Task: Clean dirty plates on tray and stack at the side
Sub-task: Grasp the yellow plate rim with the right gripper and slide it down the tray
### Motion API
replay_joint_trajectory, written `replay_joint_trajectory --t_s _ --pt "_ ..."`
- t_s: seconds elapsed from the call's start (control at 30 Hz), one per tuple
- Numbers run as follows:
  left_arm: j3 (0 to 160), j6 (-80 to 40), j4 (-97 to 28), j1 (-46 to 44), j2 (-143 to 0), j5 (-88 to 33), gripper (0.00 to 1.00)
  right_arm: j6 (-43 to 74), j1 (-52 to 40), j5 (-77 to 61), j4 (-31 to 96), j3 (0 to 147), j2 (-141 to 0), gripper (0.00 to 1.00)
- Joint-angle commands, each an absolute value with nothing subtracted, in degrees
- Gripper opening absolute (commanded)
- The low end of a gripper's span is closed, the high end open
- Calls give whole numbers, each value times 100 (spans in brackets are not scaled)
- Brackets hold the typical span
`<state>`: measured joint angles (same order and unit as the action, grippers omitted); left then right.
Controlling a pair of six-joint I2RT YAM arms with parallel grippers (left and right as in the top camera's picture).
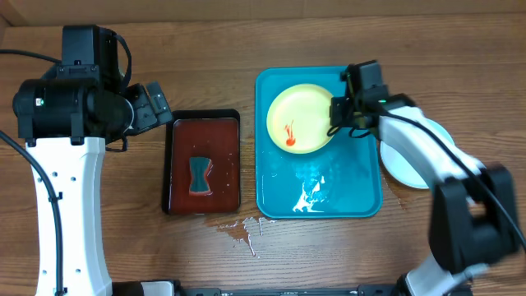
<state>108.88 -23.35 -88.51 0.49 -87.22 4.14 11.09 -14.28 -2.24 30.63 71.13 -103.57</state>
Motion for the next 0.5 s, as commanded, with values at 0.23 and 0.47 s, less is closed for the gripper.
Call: replay_joint_trajectory --t_s 0.23,0.47 --pt "10884 -2246 -8844 73 -8687 491 100 2687 -1452 -119 5175 7146 -8774 4" --pt "10884 -2246 -8844 73 -8687 491 100 3977 -1747 -123 4801 5771 -8792 4"
